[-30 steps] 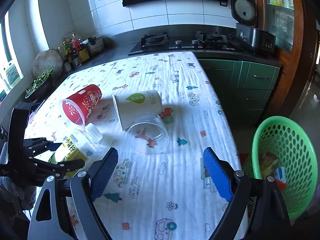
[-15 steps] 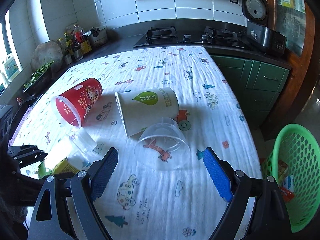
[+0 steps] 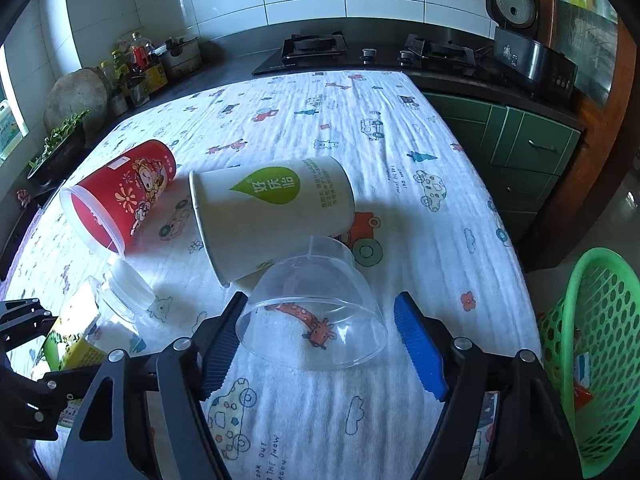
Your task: Collect trash
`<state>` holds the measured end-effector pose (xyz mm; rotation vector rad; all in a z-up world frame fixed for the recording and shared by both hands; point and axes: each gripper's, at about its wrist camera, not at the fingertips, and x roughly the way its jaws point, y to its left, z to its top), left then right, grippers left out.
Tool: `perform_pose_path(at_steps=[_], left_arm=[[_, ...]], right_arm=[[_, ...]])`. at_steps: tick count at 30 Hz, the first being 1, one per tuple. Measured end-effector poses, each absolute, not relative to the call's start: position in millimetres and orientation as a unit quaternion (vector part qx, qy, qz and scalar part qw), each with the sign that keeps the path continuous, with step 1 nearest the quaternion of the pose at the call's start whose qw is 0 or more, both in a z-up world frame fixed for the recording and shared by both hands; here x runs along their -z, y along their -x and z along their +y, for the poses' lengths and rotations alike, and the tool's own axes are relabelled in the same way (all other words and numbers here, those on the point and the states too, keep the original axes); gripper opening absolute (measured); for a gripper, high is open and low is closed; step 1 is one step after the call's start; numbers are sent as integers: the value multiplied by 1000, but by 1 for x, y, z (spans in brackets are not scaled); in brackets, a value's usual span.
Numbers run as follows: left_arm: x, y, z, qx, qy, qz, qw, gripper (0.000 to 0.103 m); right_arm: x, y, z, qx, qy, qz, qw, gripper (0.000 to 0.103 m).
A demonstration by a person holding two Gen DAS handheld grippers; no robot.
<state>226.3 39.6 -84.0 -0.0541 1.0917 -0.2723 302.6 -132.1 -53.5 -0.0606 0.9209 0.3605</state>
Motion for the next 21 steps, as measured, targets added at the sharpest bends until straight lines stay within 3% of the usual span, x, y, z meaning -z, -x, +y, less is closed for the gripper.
perform_pose_path(at_steps=[4, 13, 15, 21], left_arm=[[82, -229, 38, 121, 22, 514, 849, 71], [82, -238, 36, 114, 21, 513, 851, 72], [82, -238, 35, 111, 16, 513, 851, 72], [83, -235, 31, 111, 9, 513, 851, 55]], right_arm=[[55, -301, -134, -173, 26, 444, 879, 61], [45, -284, -145, -176, 20, 433, 884, 60], [43, -278, -149, -175, 18, 431, 885, 60], [38, -265, -161, -174, 11, 426, 888, 60]])
